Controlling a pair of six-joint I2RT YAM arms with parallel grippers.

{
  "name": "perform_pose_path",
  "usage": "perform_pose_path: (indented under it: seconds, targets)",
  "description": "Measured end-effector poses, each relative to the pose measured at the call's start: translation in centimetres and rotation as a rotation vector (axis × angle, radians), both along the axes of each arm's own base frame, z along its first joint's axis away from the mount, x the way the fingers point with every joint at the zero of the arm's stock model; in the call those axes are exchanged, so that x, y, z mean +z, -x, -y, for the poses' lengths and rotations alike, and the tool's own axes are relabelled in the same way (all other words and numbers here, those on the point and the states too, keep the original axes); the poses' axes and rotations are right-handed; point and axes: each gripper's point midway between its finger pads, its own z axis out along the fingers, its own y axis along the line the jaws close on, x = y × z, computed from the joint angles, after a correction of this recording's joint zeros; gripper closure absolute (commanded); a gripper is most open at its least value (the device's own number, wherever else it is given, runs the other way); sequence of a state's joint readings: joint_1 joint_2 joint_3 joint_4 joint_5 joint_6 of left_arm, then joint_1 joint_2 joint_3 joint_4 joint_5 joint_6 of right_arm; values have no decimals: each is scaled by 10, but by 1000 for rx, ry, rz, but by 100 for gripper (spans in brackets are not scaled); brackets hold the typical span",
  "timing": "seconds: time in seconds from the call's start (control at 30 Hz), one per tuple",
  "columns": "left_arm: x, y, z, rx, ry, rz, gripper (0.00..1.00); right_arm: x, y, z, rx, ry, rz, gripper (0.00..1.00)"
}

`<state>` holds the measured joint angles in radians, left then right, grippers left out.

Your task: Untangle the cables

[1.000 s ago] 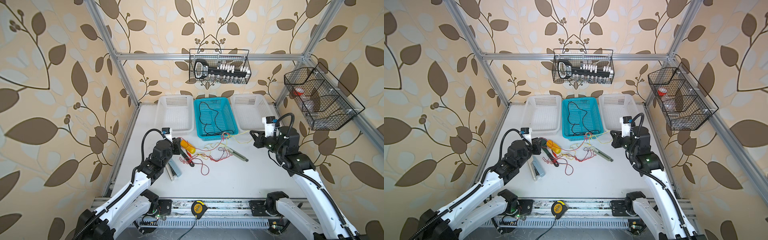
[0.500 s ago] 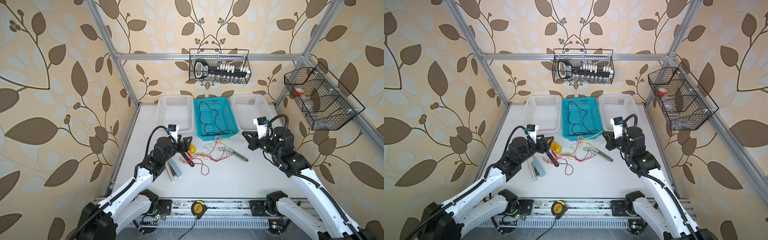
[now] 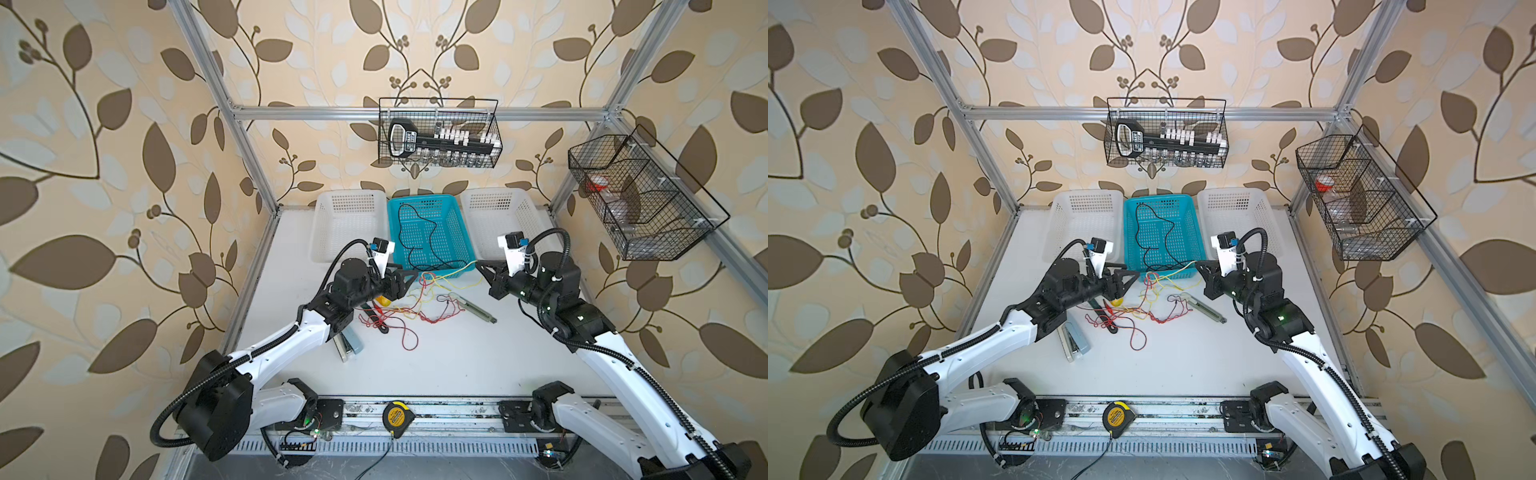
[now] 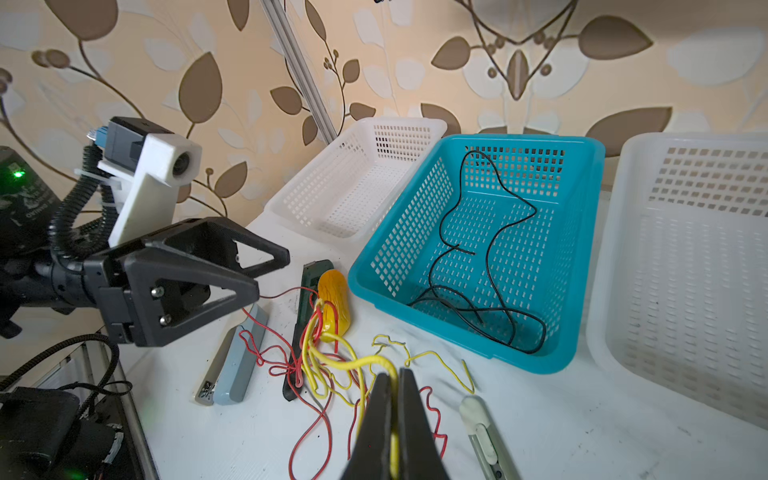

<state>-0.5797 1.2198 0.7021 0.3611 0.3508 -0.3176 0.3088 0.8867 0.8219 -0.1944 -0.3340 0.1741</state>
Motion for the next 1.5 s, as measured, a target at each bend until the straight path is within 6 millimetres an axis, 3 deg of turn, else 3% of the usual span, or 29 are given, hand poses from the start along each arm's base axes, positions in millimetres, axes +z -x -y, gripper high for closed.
perform_pose_path:
  seconds: [0.13,0.37,0.57,0.63,0.7,0.73,0.9,0.93,1.03,1.27,1.5]
  targets:
    - [-13,3,16,-56,-6,-31,44,4,-1,0,-1,-5,17,100]
    - [-25,1,21,-73,-3,-69,53,10,-3,-1,0,-14,44,100]
    - [-24,-1,26,-82,26,-74,78,13,-3,-2,4,-20,57,100]
    - [-24,0,27,-91,33,-74,85,10,-3,-2,5,-18,53,100]
    - [-23,0,29,-97,41,-74,99,5,-3,-2,5,-16,45,100]
    - [-23,-1,29,-100,43,-72,100,2,-3,-2,5,-14,39,100]
    - [-21,0,31,-108,60,-79,100,-8,-3,-2,4,-8,20,100]
    - [-21,0,31,-109,61,-78,86,-9,-2,-2,4,-7,18,100]
    - [-21,-1,31,-104,65,-84,61,-8,-2,-2,4,-9,24,100]
    - [-22,-2,30,-92,62,-85,51,13,5,0,6,-32,103,100]
    - [-18,-1,30,-110,81,-93,53,16,10,-4,40,-50,154,100]
